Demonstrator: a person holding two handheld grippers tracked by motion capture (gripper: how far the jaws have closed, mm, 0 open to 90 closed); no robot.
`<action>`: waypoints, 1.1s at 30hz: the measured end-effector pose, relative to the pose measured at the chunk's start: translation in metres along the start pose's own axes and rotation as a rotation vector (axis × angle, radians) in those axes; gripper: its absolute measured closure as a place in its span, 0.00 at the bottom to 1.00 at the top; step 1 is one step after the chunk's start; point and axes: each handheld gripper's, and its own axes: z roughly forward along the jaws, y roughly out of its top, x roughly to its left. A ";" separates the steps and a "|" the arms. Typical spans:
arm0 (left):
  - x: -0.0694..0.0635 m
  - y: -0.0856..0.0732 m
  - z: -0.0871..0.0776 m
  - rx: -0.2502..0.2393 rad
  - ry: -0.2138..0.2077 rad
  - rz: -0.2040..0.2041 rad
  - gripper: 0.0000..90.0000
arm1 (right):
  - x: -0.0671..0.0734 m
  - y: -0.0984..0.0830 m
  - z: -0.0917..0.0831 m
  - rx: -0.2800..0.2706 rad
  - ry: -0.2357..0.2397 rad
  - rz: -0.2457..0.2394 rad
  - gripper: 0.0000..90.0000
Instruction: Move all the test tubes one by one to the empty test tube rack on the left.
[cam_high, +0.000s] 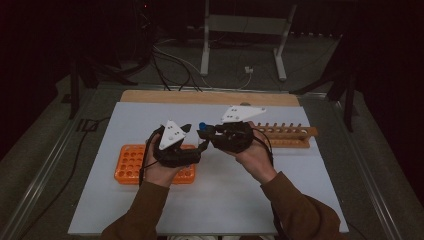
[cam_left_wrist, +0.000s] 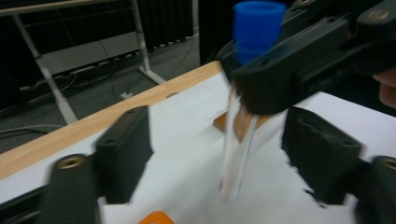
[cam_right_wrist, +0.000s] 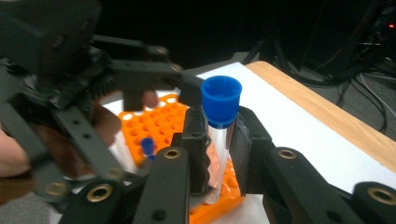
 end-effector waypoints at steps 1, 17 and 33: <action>0.000 0.000 0.000 0.003 -0.012 0.007 0.43 | 0.002 0.001 0.001 -0.001 0.006 -0.002 0.86; 0.006 -0.006 0.001 0.016 -0.057 0.022 0.87 | 0.002 0.001 0.002 -0.015 0.058 0.043 0.76; 0.050 -0.041 -0.042 -0.010 0.084 -0.122 0.87 | -0.042 -0.037 -0.043 -0.054 -0.143 0.137 0.08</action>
